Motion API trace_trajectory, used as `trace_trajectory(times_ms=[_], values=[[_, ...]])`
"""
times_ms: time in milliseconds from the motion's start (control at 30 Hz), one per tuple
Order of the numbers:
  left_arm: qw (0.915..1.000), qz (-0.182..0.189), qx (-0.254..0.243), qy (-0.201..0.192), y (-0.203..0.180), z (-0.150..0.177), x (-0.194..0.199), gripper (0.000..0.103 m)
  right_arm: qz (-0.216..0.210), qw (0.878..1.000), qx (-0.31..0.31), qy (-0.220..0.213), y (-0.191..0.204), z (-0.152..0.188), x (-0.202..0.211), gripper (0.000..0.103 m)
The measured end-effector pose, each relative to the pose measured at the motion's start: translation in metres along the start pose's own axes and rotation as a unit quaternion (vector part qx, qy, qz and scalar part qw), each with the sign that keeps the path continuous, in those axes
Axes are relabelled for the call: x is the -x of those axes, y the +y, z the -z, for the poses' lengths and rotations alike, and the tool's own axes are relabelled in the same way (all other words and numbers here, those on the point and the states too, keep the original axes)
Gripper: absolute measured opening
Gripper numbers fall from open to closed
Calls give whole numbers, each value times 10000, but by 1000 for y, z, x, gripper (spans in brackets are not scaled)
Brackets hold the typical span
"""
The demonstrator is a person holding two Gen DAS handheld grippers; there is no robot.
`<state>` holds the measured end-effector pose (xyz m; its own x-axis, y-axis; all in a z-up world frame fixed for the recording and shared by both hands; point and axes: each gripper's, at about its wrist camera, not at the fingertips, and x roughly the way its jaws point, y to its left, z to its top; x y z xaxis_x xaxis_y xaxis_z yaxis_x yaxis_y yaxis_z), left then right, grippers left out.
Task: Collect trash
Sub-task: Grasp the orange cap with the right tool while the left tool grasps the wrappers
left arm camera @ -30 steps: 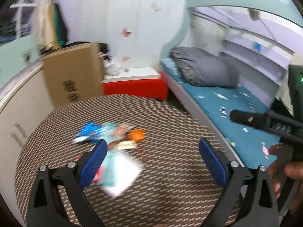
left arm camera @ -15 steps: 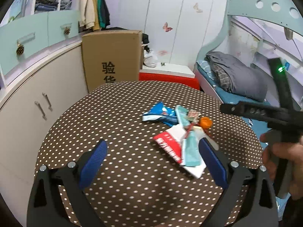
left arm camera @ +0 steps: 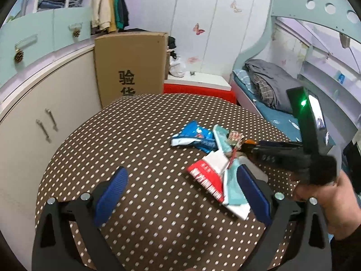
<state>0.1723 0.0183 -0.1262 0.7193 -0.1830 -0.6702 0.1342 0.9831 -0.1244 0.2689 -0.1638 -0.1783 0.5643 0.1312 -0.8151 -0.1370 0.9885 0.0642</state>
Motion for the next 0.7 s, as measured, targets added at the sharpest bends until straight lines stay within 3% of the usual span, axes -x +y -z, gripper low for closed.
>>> trace_trajectory(times_ms=[233,533,700], values=[[9982,253,-540,100,-24,-29,-36,95,-308,9986,-394,-187,-22,15,17,29],[9834,487,-1662,536,-76,-52,-97,94,-424,9938,-919,-461,-57,37,53,29],[9692,533,-2224,911,-101,-50,-126,65,-432,9915,-1095,-556,-73,42,63,29]])
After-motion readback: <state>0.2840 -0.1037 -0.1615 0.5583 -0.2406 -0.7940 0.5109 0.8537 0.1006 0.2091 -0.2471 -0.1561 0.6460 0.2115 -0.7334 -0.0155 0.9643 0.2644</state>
